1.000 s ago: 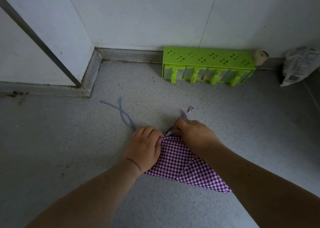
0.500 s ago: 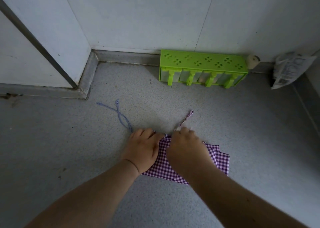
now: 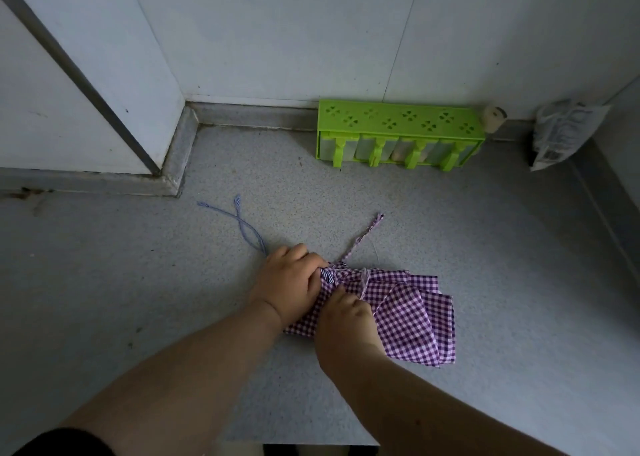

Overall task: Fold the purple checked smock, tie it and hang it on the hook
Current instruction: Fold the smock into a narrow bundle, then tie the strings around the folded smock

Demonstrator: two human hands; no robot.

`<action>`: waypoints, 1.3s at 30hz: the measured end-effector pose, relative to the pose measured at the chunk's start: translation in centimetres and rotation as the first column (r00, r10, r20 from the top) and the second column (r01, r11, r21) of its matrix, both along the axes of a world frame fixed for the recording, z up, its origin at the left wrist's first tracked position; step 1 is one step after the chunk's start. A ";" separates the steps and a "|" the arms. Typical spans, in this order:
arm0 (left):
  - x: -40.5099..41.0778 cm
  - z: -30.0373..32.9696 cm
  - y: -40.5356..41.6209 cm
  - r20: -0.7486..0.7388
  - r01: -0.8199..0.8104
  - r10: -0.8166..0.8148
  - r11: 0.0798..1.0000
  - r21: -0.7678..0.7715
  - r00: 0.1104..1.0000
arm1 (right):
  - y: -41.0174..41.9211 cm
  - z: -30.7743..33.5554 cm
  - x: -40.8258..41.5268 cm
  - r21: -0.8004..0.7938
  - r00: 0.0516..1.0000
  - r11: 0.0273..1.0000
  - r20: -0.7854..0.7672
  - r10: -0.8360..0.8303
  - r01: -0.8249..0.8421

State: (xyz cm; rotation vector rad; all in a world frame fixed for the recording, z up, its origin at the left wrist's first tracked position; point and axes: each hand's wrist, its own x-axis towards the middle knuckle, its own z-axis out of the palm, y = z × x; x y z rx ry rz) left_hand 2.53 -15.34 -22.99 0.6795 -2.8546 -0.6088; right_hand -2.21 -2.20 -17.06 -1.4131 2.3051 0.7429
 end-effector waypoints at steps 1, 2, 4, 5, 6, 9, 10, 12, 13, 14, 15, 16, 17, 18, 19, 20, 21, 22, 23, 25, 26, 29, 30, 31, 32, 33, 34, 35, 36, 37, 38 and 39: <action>-0.6 1.0 -0.3 0.044 0.026 -0.027 1.000 0.007 0.999 | 0.0 0.1 0.0 -0.003 1.000 1.000 0.000 0.005 -0.005; -1.2 1.7 -0.8 0.088 0.048 -0.050 0.999 0.020 0.995 | -0.1 0.0 -0.1 -0.007 1.000 1.000 0.002 0.018 -0.018; -2.2 3.1 -1.5 0.128 0.012 -0.022 0.997 0.073 0.992 | 0.0 0.2 -0.4 -0.022 1.000 1.000 0.023 0.021 -0.021; -2.3 4.1 -1.6 0.088 -0.083 0.073 0.990 0.116 0.993 | 0.2 0.5 -0.6 -0.040 0.999 0.999 0.048 0.003 -0.001; -2.2 4.7 -1.8 0.008 -0.212 0.214 0.959 0.191 0.977 | 0.3 0.7 -0.9 -0.066 0.996 0.997 0.080 -0.025 0.030; 0.3 5.8 -2.2 0.033 -0.583 0.633 0.689 0.431 0.773 | 0.9 1.7 -2.3 -0.188 0.942 0.952 0.284 -0.182 0.241; 1.7 5.6 -2.4 0.106 -0.646 0.686 0.607 0.463 0.720 | 1.0 2.3 -3.0 -0.206 0.905 0.926 0.359 -0.228 0.315; 4.2 5.0 -2.2 0.211 -0.701 0.720 0.493 0.515 0.661 | 1.5 3.6 -4.4 -0.210 0.827 0.883 0.488 -0.278 0.421; 4.8 4.8 -1.8 0.249 -0.685 0.709 0.431 0.587 0.659 | 1.8 4.5 -5.0 -0.214 0.787 0.860 0.544 -0.289 0.464; 4.9 4.5 -1.2 0.291 -0.652 0.677 0.364 0.665 0.676 | 2.2 5.3 -5.5 -0.209 0.747 0.839 0.594 -0.299 0.502; 4.5 4.3 -0.6 0.341 -0.612 0.618 0.297 0.733 0.708 | 2.6 6.2 -6.0 -0.204 0.712 0.825 0.635 -0.298 0.527; 3.7 4.5 0.0 0.377 -0.567 0.546 0.233 0.790 0.749 | 3.0 7.0 -6.4 -0.191 0.675 0.814 0.676 -0.296 0.548; 2.8 4.9 0.7 0.386 -0.509 0.475 0.159 0.846 0.791 | 3.4 7.7 -6.7 -0.174 0.625 0.795 0.721 -0.299 0.581; 1.8 5.7 1.4 0.372 -0.438 0.422 0.066 0.897 0.826 | 3.8 8.4 -7.0 -0.147 0.553 0.760 0.773 -0.311 0.633; 0.9 6.7 2.0 0.353 -0.371 0.401 -0.036 0.928 0.845 | 4.2 9.1 -7.2 -0.118 0.473 0.710 0.819 -0.325 0.694; 0.1 7.6 2.4 0.352 -0.333 0.398 -0.118 0.936 0.848 | 4.5 9.6 -7.4 -0.087 0.383 0.642 0.859 -0.339 0.762; -0.4 8.7 2.7 0.358 -0.310 0.404 -0.181 0.933 0.842 | 4.7 10.2 -7.6 -0.057 0.301 0.570 0.889 -0.345 0.820; -0.8 9.8 3.1 0.377 -0.306 0.411 -0.230 0.924 0.830 | 5.0 10.6 -7.6 -0.023 0.224 0.498 0.911 -0.347 0.867; -1.1 10.7 3.6 0.403 -0.315 0.416 -0.267 0.911 0.815 | 5.3 10.7 -7.6 0.014 0.152 0.430 0.925 -0.349 0.903; -1.5 11.7 4.3 0.434 -0.329 0.378 -0.312 0.891 0.817 | 5.8 10.6 -7.7 0.066 0.048 0.325 0.943 -0.330 0.943; -1.6 12.3 4.8 0.441 -0.329 0.349 -0.337 0.882 0.827 | 6.3 10.4 -7.8 0.074 0.026 0.299 0.949 -0.316 0.951; -1.4 12.6 5.3 0.438 -0.329 0.265 -0.372 0.868 0.859 | 7.3 9.8 -8.0 0.099 -0.026 0.236 0.955 -0.294 0.967; -1.2 12.7 5.5 0.435 -0.338 0.242 -0.356 0.871 0.867 | 7.6 9.6 -8.1 0.115 -0.053 0.214 0.960 -0.275 0.970; -1.1 12.7 5.7 0.434 -0.347 0.239 -0.331 0.877 0.869 | 7.8 9.5 -8.0 0.136 -0.084 0.189 0.963 -0.258 0.973; -1.0 12.5 5.8 0.431 -0.352 0.254 -0.303 0.886 0.866 | 7.9 9.5 -7.8 0.157 -0.114 0.169 0.964 -0.240 0.973; -0.9 12.2 6.0 0.426 -0.351 0.289 -0.278 0.894 0.858 | 8.1 9.5 -7.7 0.176 -0.139 0.151 0.964 -0.229 0.973; -0.8 12.0 6.0 0.419 -0.343 0.328 -0.266 0.901 0.847 | 8.2 9.4 -7.6 0.192 -0.159 0.135 0.962 -0.221 0.972; -0.8 11.6 6.1 0.413 -0.331 0.363 -0.268 0.905 0.835 | 8.3 9.3 -7.6 0.198 -0.169 0.121 0.962 -0.217 0.973; -0.8 11.1 6.1 0.408 -0.315 0.391 -0.281 0.906 0.825 | 8.5 9.0 -7.7 0.202 -0.176 0.106 0.961 -0.212 0.974; -0.7 10.7 6.2 0.403 -0.298 0.421 -0.294 0.908 0.813 | 8.6 8.7 -7.7 0.210 -0.189 0.086 0.960 -0.205 0.974; -0.6 10.2 6.2 0.399 -0.282 0.455 -0.304 0.910 0.796 | 8.8 8.5 -7.9 0.228 -0.213 0.059 0.957 -0.195 0.972; -0.3 9.8 6.2 0.393 -0.272 0.488 -0.302 0.914 0.779 | 8.9 8.2 -8.0 0.253 -0.244 0.024 0.952 -0.183 0.967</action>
